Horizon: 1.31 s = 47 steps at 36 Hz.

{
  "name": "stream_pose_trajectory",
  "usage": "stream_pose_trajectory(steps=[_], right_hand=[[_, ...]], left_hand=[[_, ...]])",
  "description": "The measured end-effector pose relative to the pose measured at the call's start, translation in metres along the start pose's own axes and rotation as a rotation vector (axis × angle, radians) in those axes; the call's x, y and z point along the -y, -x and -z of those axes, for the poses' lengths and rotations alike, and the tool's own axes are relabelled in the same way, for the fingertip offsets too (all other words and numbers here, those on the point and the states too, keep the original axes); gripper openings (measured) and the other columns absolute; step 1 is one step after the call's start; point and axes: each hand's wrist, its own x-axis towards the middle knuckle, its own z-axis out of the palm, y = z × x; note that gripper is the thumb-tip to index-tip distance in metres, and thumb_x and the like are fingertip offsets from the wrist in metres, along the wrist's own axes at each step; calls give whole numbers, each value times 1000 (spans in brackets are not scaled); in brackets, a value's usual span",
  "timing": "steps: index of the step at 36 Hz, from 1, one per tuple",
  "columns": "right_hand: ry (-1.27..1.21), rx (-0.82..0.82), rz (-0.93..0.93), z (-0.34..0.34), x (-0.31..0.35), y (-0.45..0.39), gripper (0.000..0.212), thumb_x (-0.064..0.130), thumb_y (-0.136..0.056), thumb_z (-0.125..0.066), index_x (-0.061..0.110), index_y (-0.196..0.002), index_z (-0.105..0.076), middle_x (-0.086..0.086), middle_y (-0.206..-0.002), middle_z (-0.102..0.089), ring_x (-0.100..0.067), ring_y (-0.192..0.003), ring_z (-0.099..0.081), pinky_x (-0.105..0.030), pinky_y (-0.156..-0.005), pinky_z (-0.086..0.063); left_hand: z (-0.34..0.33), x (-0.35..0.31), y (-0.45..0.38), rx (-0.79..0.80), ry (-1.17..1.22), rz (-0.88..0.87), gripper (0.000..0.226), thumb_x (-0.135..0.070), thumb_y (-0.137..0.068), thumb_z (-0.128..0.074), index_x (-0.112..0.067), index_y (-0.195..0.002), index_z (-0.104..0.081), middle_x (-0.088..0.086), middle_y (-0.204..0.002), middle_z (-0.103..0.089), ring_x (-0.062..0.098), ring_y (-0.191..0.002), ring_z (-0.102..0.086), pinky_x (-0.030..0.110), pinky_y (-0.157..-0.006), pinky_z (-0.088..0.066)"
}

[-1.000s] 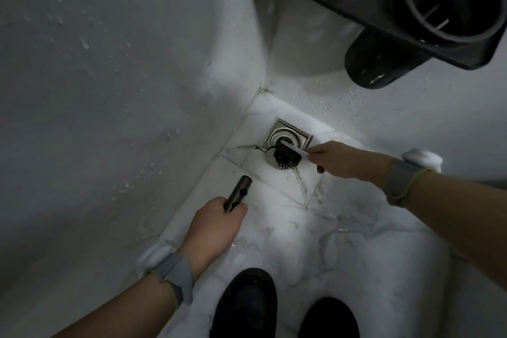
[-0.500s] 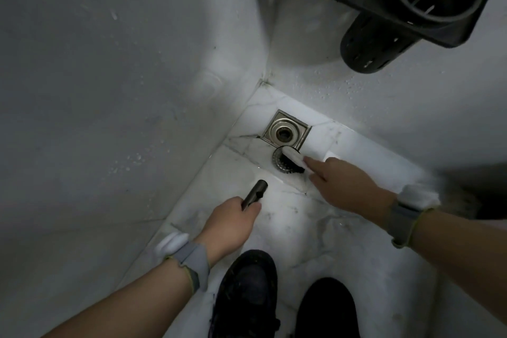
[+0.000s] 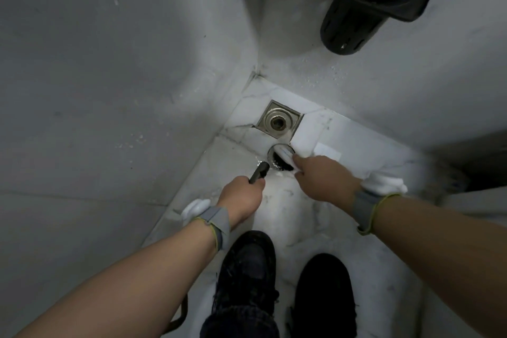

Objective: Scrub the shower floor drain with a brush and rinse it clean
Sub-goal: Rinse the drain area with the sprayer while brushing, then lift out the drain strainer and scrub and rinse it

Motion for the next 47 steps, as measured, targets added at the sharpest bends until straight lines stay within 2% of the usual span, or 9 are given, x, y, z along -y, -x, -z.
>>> stream_pose_trajectory(steps=[6,10,14,19,24,30,41,44,47], right_hand=[[50,4,17,3,-2,4,42,32,-99,-40,22,-139,-46,-12,-121,-63,-33,-107,-61,-42,-88,-52],[29,6,11,-4,0,5,44,31,-100,-40,20,-142,-44,-13,-124,-62,-33,-111,-59,-42,-92,-51],[16,-7,3,-6,4,1,46,30,-101,-40,20,-145,-43,-14,-127,-61,-33,-114,-59,-41,-95,-50],[-28,14,37,-3,3,-1,46,30,-102,-40,20,-147,-41,-14,-132,-60,-33,-119,-56,-36,-97,-45],[-148,90,29,0,-2,1,49,33,-105,-37,23,-152,-36,-13,-149,-46,-32,-134,-44,-33,-107,-35],[-29,-48,28,-7,-5,12,38,28,-102,-38,22,-138,-50,-14,-121,-63,-34,-108,-61,-40,-89,-51],[6,-173,-30,-17,2,10,30,23,-96,-39,21,-121,-56,-11,-92,-51,-37,-80,-62,-39,-72,-54],[-60,-161,-24,-22,-3,10,29,23,-96,-39,18,-116,-59,-13,-97,-62,-37,-87,-63,-41,-77,-55],[-254,-65,-45,-23,-10,14,31,25,-101,-37,17,-115,-63,-12,-107,-68,-31,-93,-62,-33,-78,-49]], left_hand=[[26,1,-18,-100,201,136,86,-67,-71,-46,5,-114,-65,26,-110,-68,46,-100,-65,44,-72,-55],[30,11,-12,-109,188,144,73,-62,-80,-46,-1,-114,-65,18,-92,-68,37,-80,-66,28,-61,-43],[30,21,-11,-149,200,181,72,-64,-79,-43,-5,-116,-66,19,-106,-69,38,-93,-67,31,-69,-46],[19,23,8,-145,-111,11,44,-54,-95,-40,-16,-98,-61,7,-95,-65,28,-86,-63,31,-66,-44],[8,17,12,-94,-197,-80,42,-54,-95,-43,-16,-85,-58,8,-92,-65,30,-87,-61,33,-67,-41],[13,15,11,-128,-219,-78,43,-54,-95,-45,-15,-90,-61,11,-96,-67,32,-91,-63,34,-71,-44],[33,23,25,-132,-200,-65,40,-53,-98,-42,-17,-88,-56,3,-84,-61,21,-74,-58,29,-56,-36],[36,29,31,-118,-202,-58,38,-52,-98,-43,-18,-87,-56,1,-80,-60,18,-69,-56,28,-53,-34],[31,37,36,-114,-213,-53,39,-53,-97,-43,-18,-87,-56,2,-82,-60,19,-71,-57,29,-53,-33]])
